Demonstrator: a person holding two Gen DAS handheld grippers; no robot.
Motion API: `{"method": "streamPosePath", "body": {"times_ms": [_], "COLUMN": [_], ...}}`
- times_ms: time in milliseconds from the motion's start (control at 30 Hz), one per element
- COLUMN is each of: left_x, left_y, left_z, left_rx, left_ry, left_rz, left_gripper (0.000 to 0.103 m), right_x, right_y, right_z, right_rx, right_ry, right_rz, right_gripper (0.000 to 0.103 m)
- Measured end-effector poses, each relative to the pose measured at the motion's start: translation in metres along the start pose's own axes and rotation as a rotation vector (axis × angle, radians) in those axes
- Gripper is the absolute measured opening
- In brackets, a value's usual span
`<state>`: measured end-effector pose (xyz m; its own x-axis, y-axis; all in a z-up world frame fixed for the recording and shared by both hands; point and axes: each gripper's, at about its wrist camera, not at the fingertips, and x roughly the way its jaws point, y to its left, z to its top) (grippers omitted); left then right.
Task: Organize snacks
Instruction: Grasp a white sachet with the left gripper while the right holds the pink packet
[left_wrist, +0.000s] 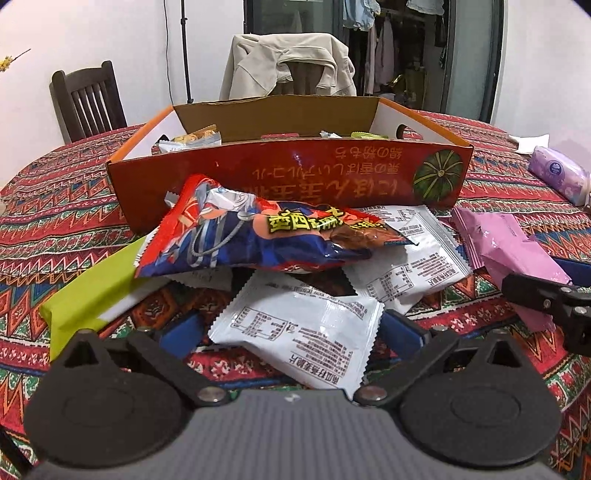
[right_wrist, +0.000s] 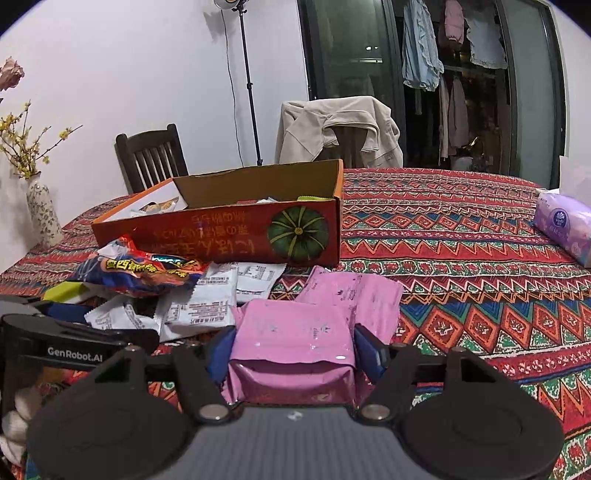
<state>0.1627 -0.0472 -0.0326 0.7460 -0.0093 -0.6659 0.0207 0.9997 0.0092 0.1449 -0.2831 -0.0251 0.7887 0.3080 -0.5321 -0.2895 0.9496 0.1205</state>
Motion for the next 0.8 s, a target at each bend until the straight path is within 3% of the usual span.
{"method": "streamPosePath", "body": {"times_ms": [200,267,400,433,467,800], "left_x": [-0.009,-0.013,-0.021,-0.023,-0.025,-0.055], "left_y": [0.005,0.010,0.015,0.016,0.016,0.024], "left_z": [-0.004,-0.005,-0.009,-0.011,-0.012,-0.020], "left_rx": [-0.020,-0.043,-0.061,-0.059,-0.057,-0.065], "left_ry": [-0.035,-0.046,-0.057,-0.059,-0.063,-0.123], "left_rz": [-0.004,-0.001,-0.009,-0.011,-0.013,-0.022], "left_gripper": [0.078,0.062,0.060,0.052,0.052,0.051], "right_x": [-0.003,-0.005,-0.008,-0.009,-0.011,-0.029], "right_y": [0.001,0.001,0.002,0.003,0.003,0.016], "right_z": [-0.001,-0.002,-0.005,-0.006,-0.006,-0.006], "right_rx": [-0.001,0.000,-0.003,-0.004,-0.004,-0.030], "right_ry": [-0.003,-0.002,0.004,0.005,0.005,-0.022], "right_rz": [-0.005,-0.006,-0.012,-0.012,-0.012,-0.007], "right_gripper": [0.068,0.068,0.068,0.068,0.068,0.068]}}
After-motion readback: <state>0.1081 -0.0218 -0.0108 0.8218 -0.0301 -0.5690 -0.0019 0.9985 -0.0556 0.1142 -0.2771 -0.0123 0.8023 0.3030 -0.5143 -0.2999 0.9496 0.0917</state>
